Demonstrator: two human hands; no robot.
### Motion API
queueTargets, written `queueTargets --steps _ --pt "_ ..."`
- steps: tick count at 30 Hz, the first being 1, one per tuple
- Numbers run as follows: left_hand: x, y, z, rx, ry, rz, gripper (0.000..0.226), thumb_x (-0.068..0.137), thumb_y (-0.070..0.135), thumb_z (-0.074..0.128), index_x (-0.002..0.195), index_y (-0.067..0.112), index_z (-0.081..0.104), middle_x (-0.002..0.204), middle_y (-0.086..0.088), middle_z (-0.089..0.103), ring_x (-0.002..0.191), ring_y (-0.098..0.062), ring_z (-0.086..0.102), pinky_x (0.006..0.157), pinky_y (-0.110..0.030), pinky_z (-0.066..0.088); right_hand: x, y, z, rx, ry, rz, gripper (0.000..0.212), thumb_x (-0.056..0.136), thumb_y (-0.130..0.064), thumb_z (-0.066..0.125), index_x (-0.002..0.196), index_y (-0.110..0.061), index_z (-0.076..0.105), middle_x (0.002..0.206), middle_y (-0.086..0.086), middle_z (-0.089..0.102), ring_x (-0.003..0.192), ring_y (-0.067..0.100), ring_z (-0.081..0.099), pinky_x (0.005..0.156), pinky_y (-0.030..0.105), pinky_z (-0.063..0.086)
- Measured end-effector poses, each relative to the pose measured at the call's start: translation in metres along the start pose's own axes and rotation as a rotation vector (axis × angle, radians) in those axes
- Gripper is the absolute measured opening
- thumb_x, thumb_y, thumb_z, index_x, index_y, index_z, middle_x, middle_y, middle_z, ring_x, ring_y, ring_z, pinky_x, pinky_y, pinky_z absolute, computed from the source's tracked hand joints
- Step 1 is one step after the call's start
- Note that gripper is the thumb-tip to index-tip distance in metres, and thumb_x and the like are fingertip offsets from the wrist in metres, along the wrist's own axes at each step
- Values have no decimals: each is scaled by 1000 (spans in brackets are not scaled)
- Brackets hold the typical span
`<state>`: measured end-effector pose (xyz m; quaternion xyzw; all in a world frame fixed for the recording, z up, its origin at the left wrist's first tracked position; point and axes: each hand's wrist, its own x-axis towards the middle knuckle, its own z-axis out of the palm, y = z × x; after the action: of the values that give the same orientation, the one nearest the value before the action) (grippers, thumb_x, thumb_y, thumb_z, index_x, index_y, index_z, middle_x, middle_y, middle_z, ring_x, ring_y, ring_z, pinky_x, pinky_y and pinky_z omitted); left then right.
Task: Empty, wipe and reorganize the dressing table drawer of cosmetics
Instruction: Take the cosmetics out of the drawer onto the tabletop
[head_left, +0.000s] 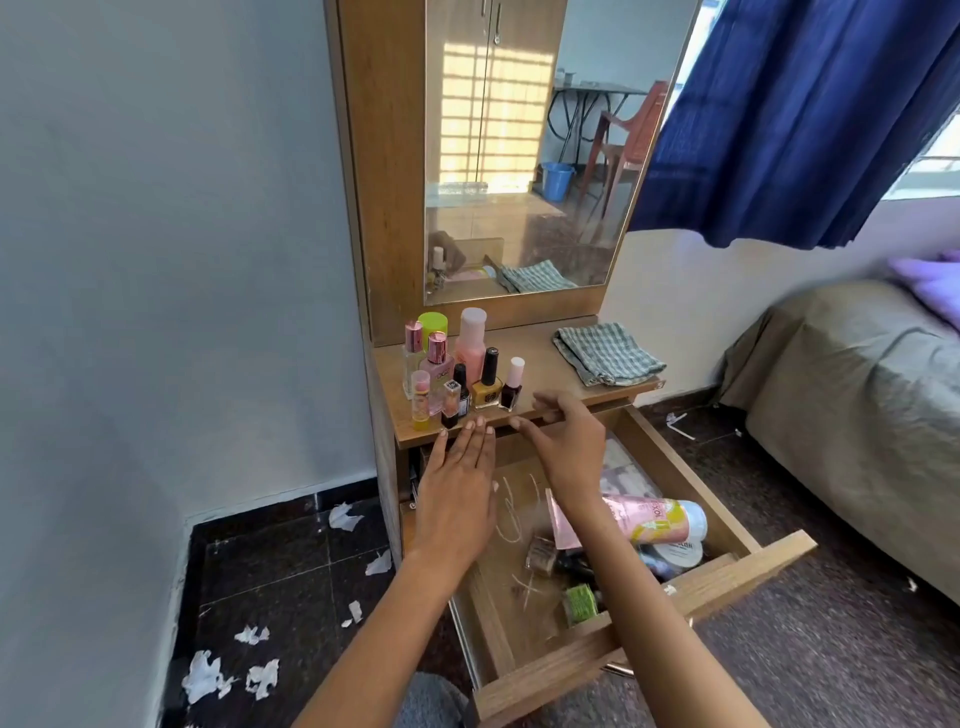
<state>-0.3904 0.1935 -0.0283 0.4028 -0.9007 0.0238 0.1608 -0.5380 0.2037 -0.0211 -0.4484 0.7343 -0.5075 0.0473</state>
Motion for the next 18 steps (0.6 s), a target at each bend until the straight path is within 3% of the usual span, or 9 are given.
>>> queueTargets --steps 3,7,9,12,14,18 --pt "0 -2 2 -3 0 10 59 101 31 31 150 12 4 158 -4 0 145 -14 -3 113 -35 -13 -16 16 -23 -156 -162 -113 21 74 -15 79 93 -21 72 89 -7 72 81 8 66 75 32 56" --pt "1 -1 2 -23 -5 1 58 101 28 32 150 12 6 158 -4 2 145 -13 -2 114 -35 -12 -31 19 -43 -687 -738 -283 28 82 -23 70 109 -29 67 112 -8 68 104 14 62 91 30 49" --pt "2 -1 1 -24 -17 2 58 100 28 33 150 11 8 158 -4 3 145 -13 -2 115 -36 -10 -37 18 -40 -884 -885 -427 29 85 -28 64 113 -28 65 116 -3 66 111 20 58 97 35 42" --pt "2 -1 1 -24 -24 -1 59 99 27 34 150 12 8 158 -4 4 145 -13 -2 116 -36 -9 -45 14 -30 -1158 -907 -612 26 84 -32 61 107 -21 65 109 6 68 109 26 58 98 40 35" --pt "2 0 0 -28 -29 -3 59 99 27 34 151 12 8 158 -3 3 145 -12 -2 116 -35 -9 -49 11 -26 -1260 -939 -638 26 84 -29 64 107 -17 63 109 10 68 108 27 60 102 41 32" --pt "3 -1 1 -41 -23 -8 59 99 26 35 151 14 9 158 -2 3 145 -11 -2 116 -35 -9 -51 11 -25 -1174 -956 -582 25 86 -20 63 111 -15 61 108 10 68 106 25 63 108 42 32"
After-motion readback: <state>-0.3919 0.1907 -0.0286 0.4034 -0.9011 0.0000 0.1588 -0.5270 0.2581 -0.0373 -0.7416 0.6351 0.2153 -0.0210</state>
